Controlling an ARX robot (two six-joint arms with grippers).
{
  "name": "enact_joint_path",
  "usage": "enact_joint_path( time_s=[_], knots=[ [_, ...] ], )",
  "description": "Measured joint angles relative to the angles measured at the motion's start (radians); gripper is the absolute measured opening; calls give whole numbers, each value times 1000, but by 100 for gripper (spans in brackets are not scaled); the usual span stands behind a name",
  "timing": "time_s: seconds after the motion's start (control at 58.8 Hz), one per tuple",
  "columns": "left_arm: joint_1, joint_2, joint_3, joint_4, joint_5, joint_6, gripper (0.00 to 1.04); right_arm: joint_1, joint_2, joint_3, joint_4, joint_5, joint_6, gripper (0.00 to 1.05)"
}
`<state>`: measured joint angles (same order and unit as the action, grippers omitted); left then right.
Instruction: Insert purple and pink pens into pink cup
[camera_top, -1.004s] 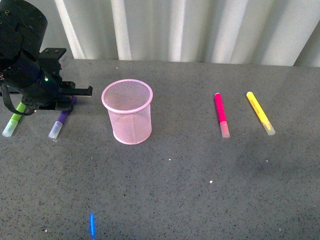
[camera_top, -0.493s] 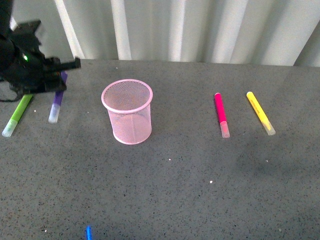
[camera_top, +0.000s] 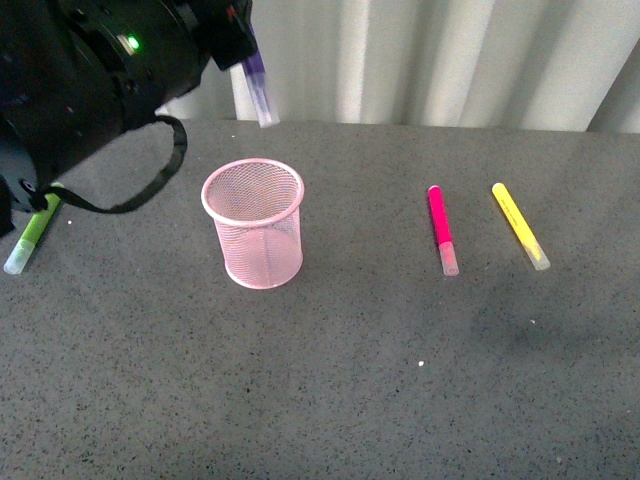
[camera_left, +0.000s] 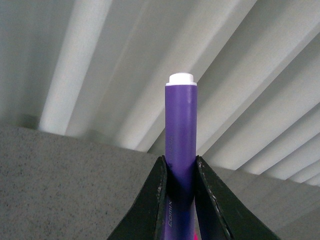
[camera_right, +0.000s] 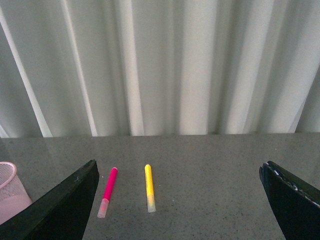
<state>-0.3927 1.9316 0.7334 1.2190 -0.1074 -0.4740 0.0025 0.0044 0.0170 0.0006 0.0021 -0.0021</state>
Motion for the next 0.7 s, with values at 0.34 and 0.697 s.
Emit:
enact_joint_path(
  time_s=[0.34, 0.697],
  knots=[
    [-2, 154, 65, 10, -49, 34, 13, 0, 0, 0, 0, 0, 0, 98],
    [35, 217, 79, 12, -50, 19, 13, 0, 0, 0, 0, 0, 0, 98]
  ],
)
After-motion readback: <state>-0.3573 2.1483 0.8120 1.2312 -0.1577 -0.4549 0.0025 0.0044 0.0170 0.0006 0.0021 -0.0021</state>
